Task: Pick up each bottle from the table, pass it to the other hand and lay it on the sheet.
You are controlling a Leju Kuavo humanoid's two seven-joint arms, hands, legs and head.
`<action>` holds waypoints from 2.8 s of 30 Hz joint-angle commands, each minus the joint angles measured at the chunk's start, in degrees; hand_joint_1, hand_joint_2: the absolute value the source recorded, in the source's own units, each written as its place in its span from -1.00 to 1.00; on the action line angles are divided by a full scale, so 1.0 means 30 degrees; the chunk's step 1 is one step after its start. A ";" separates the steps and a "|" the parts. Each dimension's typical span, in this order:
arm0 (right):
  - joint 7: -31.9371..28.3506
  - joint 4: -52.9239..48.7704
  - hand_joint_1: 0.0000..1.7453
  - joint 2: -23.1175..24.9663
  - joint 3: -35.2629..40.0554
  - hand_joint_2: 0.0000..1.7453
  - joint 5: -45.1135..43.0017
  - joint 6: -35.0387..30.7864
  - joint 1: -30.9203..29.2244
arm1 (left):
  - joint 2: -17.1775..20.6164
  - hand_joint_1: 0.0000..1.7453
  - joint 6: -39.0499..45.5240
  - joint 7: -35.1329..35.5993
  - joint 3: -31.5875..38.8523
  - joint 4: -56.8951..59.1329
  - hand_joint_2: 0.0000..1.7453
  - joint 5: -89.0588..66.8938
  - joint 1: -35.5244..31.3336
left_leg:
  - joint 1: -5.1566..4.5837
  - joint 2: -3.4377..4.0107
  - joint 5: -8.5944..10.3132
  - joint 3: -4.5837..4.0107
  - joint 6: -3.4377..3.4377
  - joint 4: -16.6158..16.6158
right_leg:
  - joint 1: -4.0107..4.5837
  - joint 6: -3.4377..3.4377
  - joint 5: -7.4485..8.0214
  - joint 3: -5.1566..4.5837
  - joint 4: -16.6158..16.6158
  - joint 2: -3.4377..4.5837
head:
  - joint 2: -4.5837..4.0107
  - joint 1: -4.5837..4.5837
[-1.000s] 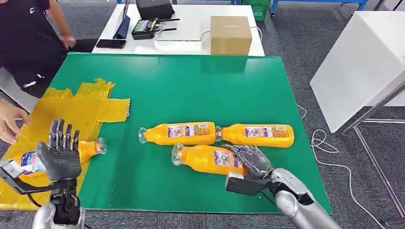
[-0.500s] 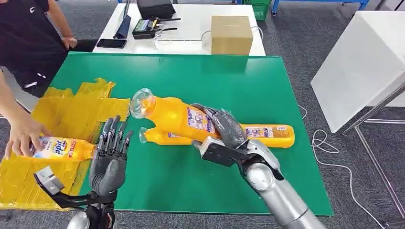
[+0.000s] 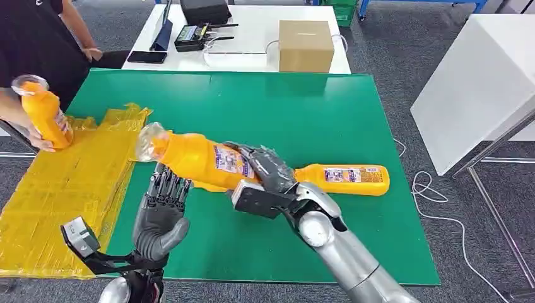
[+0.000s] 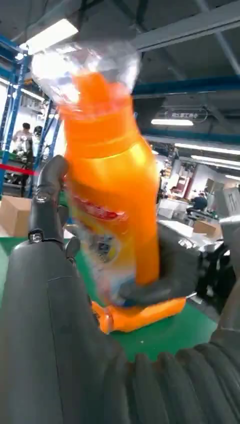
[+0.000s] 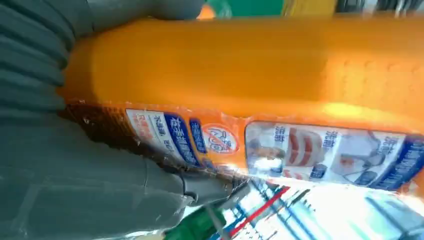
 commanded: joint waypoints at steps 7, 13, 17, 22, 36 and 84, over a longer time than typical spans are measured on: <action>-0.0865 0.0575 1.00 -0.0906 0.7681 1.00 0.1678 0.0896 -0.0009 | -0.0019 -1.00 -0.0097 -0.0223 0.1462 0.0456 1.00 0.0574 -0.0255 | 0.0025 -0.0069 -0.0031 0.0089 -0.0007 -0.0022 | 0.0015 -0.0054 -0.0041 0.0095 -0.0026 -0.0015 | 0.0000 0.0007; -0.1068 0.0451 1.00 -0.1042 0.8090 1.00 0.1611 0.1037 -0.0073 | -0.0066 -1.00 0.0027 -0.0217 0.1454 0.0474 1.00 0.0482 -0.0242 | 0.0044 -0.0120 -0.0062 0.0117 -0.0008 0.0004 | 0.0032 -0.0092 -0.0065 0.0131 -0.0017 -0.0022 | 0.0000 0.0007; -0.1089 0.0437 1.00 -0.1051 0.8077 1.00 0.1597 0.1059 -0.0118 | -0.0091 -1.00 0.0048 -0.0218 0.1430 0.0504 1.00 0.0470 -0.0245 | 0.0013 -0.0097 -0.0023 0.0050 -0.0008 -0.0011 | 0.0012 -0.0058 -0.0037 0.0052 -0.0021 -0.0039 | 0.0000 0.0007; -0.1524 0.0124 1.00 -0.1265 0.8761 1.00 0.1632 0.1507 -0.0118 | -0.0120 -1.00 0.0427 -0.0321 0.1717 0.0791 1.00 0.0384 -0.0430 | 0.0022 -0.0119 -0.0039 0.0087 -0.0009 -0.0010 | 0.0019 -0.0069 -0.0056 0.0090 -0.0020 -0.0046 | 0.0000 0.0001; -0.0892 0.1157 1.00 -0.0990 0.7925 1.00 0.1370 0.0995 0.0085 | -0.0467 1.00 -0.0190 -0.1055 0.1889 0.0751 1.00 0.0703 -0.0449 | 0.0025 -0.0122 -0.0027 0.0081 -0.0010 -0.0018 | 0.0023 -0.0064 -0.0045 0.0086 -0.0034 -0.0058 | 0.0000 0.0000; 0.0796 -0.0178 -1.00 -0.2449 0.3532 -1.00 -0.1278 0.0527 -0.2034 | 0.6184 1.00 1.9045 0.3536 0.6089 1.4355 1.00 -3.5184 -0.7067 | -0.0019 -0.0084 0.0024 0.0073 -0.0005 -0.0028 | -0.0019 -0.0053 -0.0015 0.0064 0.0005 -0.0039 | 0.0000 0.0015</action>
